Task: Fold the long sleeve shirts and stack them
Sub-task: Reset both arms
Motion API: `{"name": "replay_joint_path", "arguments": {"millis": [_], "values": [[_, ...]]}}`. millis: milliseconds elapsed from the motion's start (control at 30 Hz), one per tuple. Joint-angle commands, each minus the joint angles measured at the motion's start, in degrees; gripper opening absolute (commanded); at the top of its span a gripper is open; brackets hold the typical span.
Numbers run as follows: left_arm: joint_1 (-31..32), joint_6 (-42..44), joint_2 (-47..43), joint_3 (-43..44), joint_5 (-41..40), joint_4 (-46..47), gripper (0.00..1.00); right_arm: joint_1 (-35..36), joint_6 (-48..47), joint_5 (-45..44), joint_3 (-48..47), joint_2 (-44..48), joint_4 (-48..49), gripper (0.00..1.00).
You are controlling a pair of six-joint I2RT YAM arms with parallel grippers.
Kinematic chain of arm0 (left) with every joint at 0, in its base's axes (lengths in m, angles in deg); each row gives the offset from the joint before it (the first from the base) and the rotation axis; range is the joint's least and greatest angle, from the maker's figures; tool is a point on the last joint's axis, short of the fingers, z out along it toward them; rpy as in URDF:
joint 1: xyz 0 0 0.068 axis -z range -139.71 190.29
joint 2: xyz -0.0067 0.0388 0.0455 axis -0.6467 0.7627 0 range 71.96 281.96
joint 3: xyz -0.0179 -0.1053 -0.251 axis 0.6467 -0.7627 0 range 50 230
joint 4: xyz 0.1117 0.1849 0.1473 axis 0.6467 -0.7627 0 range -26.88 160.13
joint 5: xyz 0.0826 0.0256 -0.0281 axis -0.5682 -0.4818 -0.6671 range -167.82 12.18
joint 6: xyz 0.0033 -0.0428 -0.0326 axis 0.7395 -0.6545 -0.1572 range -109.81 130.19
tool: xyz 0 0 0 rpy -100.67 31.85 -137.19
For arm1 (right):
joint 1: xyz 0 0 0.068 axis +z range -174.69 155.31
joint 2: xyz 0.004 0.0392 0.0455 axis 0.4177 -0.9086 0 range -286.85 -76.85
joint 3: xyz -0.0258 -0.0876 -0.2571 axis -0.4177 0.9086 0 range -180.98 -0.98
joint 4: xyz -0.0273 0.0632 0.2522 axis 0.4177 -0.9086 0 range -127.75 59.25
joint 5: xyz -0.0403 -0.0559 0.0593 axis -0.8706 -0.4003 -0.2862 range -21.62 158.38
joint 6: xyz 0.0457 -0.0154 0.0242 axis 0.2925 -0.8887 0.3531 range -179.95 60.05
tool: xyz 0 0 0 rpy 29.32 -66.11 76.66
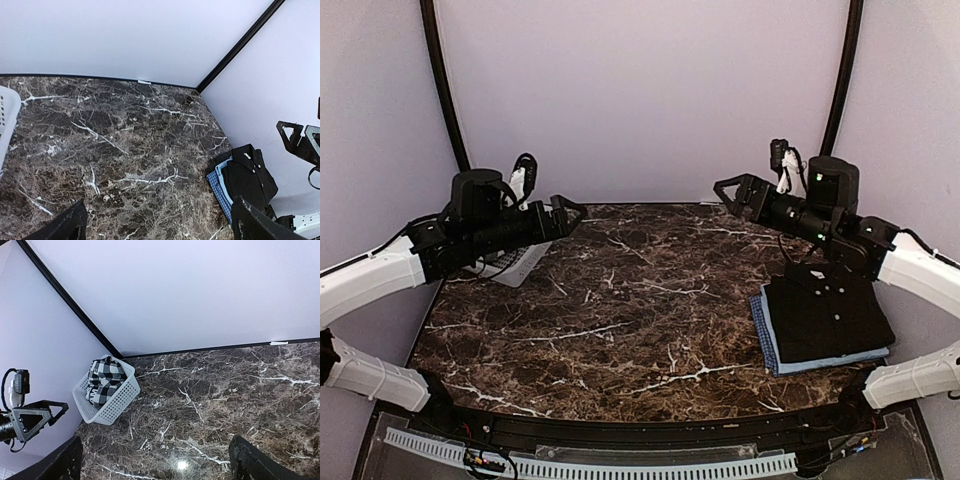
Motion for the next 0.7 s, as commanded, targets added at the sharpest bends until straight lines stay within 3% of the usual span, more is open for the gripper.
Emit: {"name": "replay_joint_path", "arguments": {"millis": [0,667], "values": [[0.3,3.5,-2.6,2.1,-4.3,-0.3,0.99,0.5,-1.6,-3.2,-3.1,0.3,-3.6,0.99],[0.3,3.8,-2.8,2.1,-5.7,1.2,0.99,0.5,-0.2,-5.5,-2.9,2.0,-6.5,0.99]]}}
